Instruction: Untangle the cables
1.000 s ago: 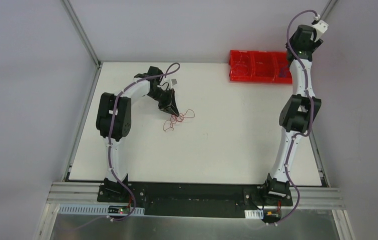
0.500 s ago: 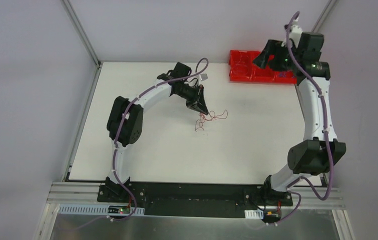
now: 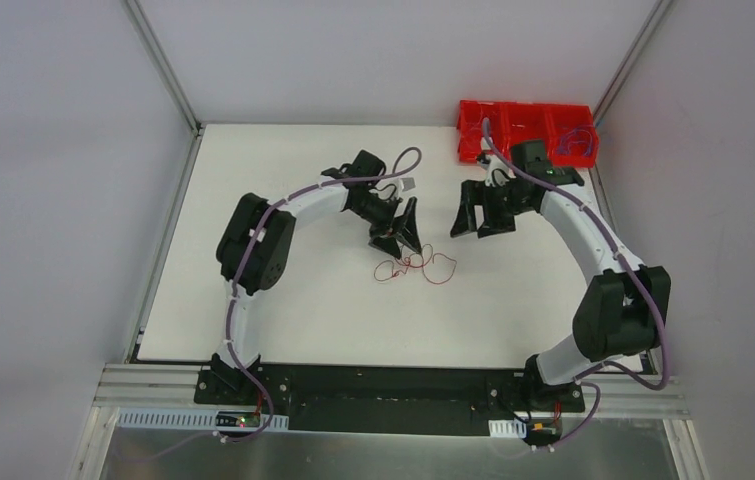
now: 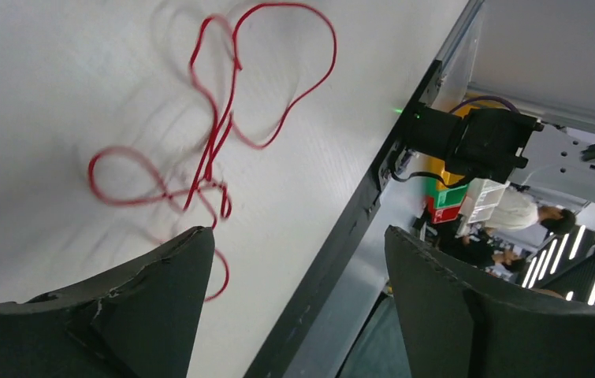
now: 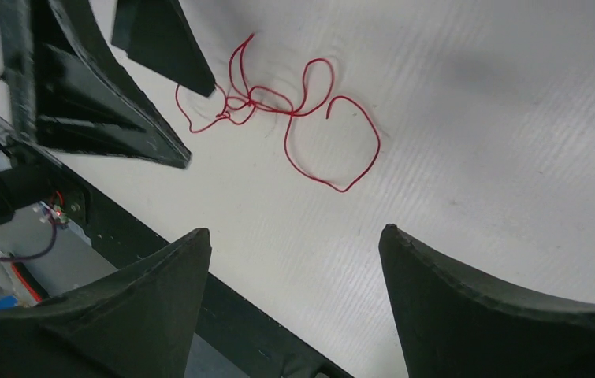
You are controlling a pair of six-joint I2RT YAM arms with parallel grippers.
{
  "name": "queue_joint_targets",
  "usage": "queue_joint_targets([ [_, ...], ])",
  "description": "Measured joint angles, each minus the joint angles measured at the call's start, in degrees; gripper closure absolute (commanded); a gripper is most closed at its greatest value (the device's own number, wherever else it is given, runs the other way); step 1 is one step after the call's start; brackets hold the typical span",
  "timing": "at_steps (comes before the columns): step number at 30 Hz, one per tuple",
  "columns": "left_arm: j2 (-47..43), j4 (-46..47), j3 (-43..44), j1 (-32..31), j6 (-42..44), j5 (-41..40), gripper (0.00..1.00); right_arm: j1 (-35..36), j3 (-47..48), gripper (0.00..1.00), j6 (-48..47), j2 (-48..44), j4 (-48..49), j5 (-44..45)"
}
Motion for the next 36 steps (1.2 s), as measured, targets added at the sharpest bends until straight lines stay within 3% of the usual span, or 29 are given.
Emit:
queue_joint_targets([
  [3, -4.9, -0.9, -5.6, 3.7, 0.5, 0.1, 0.04, 5.3, -2.6, 0.18, -0.2, -1.3, 1.9, 2.4],
  [7, -13.1, -3.6, -10.7, 13.6, 3.6, -0.4, 0.04, 13.8, -5.0, 0.19, -0.2, -1.1, 5.6, 6.4],
  [13, -21.4, -8.9, -14.6, 25.9, 11.0, -4.4, 0.04, 24.1, -5.0, 0.30, -0.2, 3.5, 11.4, 12.5],
  [26, -30.4, -15.5, -22.3, 28.5, 17.1, -11.6, 0.02, 30.3, 2.9, 0.44, 0.7, 21.3, 14.9, 24.0],
  [28, -31.3, -15.5, -22.3, 28.5, 17.6, -12.3, 0.03, 30.3, 2.9, 0.55, 0.9, 22.3, 14.6, 24.2],
  [33, -31.5, -15.6, -22.3, 28.5, 18.2, -12.5, 0.04, 30.0, 2.8, 1.00, -0.2, 22.8, 12.6, 24.4],
  [36, -31.4, -15.8, -21.8, 28.5, 18.2, -12.5, 0.05, 28.7, 3.1, 1.00, -1.3, 22.8, 10.7, 24.0],
])
